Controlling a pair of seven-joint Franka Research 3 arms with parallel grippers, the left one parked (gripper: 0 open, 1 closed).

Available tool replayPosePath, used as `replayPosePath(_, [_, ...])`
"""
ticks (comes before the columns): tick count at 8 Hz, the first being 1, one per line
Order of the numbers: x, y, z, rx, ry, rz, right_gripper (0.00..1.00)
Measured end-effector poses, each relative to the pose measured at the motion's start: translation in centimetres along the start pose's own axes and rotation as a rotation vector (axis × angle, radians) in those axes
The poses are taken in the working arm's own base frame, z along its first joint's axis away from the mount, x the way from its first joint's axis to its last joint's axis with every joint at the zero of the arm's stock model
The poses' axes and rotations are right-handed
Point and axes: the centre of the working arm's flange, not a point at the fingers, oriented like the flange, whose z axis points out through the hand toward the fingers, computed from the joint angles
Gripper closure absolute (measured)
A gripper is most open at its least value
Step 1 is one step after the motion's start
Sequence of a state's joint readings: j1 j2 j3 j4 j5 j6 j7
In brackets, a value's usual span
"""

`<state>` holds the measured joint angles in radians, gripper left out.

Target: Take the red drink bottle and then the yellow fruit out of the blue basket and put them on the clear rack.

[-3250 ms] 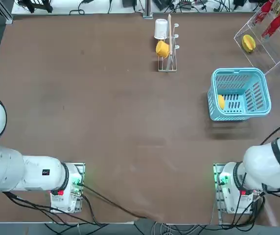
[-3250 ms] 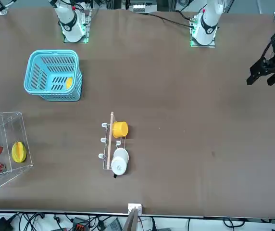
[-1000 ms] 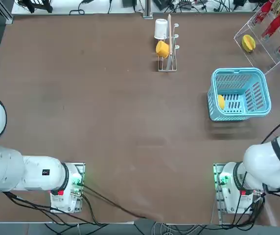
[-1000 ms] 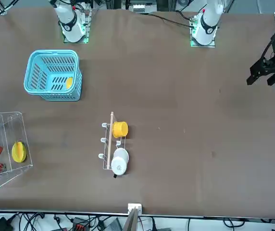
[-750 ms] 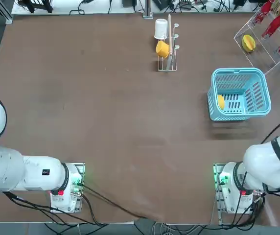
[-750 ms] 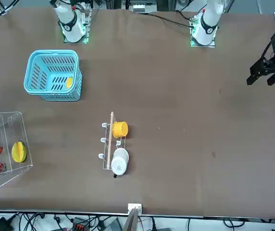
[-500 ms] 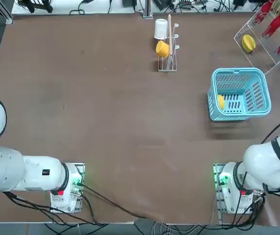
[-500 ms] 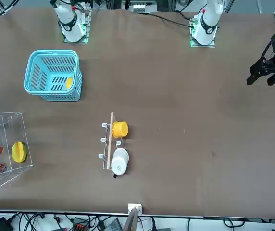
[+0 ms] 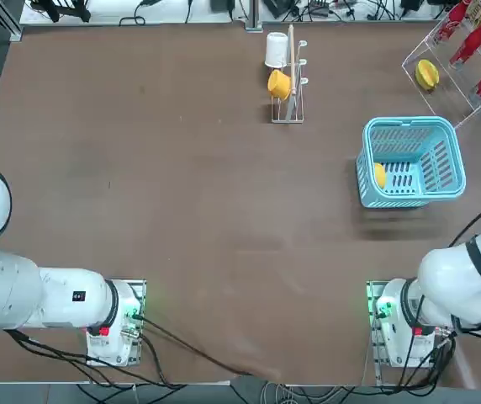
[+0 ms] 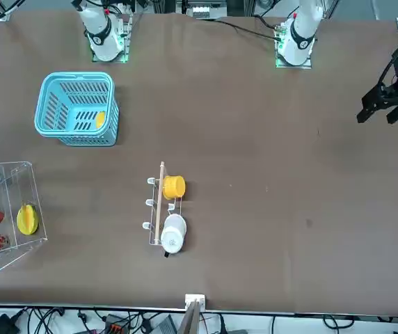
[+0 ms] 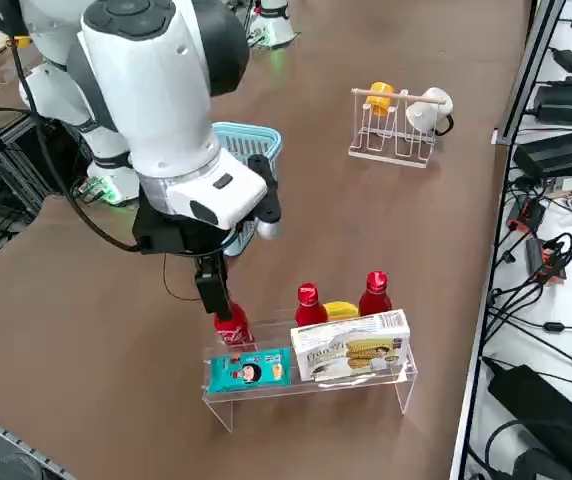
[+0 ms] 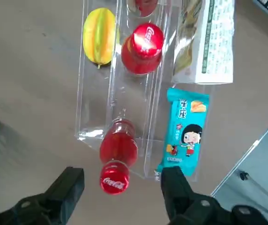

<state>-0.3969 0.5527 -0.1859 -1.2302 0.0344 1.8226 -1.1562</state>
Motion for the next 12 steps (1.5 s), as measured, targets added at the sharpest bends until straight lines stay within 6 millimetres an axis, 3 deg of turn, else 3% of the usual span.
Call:
replayPosePath(3, [-0.4,-1.1,-4.7,-0.015,0.024,0.033,0.0])
replayPosePath(6, [-0.4,-5.1,-9.4,0.065,0.012,0.179,0.0])
replayPosePath(12, [2.7,-16.9,-10.9,0.148,-0.01,0.459,0.0])
